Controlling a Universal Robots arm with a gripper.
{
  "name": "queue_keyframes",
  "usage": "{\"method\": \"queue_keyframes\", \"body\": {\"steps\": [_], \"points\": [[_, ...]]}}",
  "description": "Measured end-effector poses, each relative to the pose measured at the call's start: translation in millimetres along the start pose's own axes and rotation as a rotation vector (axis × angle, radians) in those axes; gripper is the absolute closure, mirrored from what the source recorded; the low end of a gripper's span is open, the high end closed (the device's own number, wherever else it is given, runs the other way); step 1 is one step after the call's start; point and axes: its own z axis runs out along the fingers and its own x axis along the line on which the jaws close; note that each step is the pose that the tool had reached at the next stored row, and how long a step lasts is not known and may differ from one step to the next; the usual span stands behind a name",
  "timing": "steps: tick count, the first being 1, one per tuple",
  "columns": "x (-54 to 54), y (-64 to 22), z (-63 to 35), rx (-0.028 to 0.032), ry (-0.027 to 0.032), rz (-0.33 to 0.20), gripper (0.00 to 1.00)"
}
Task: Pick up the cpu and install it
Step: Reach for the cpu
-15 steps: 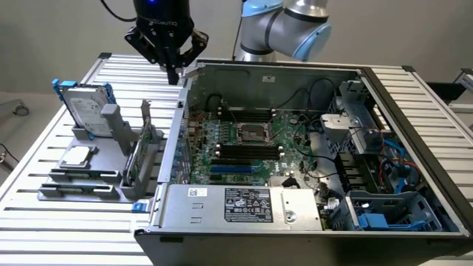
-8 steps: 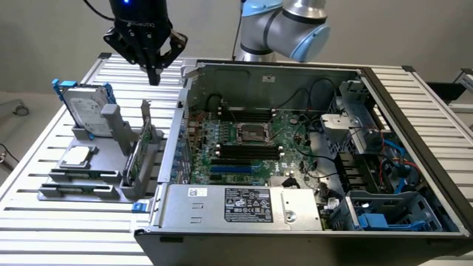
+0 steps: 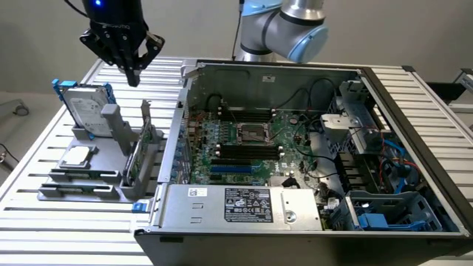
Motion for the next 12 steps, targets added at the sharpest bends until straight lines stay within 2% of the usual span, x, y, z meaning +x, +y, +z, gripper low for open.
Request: {"method": "queue_keyframes", "body": {"steps": [7, 12], "points": [[31.5, -1.2, 5.6, 0.0011, 0.0087, 0.000, 0.89], [53.9, -2.4, 10.5, 0.0012, 0.0098, 0.001, 0.89]]}}
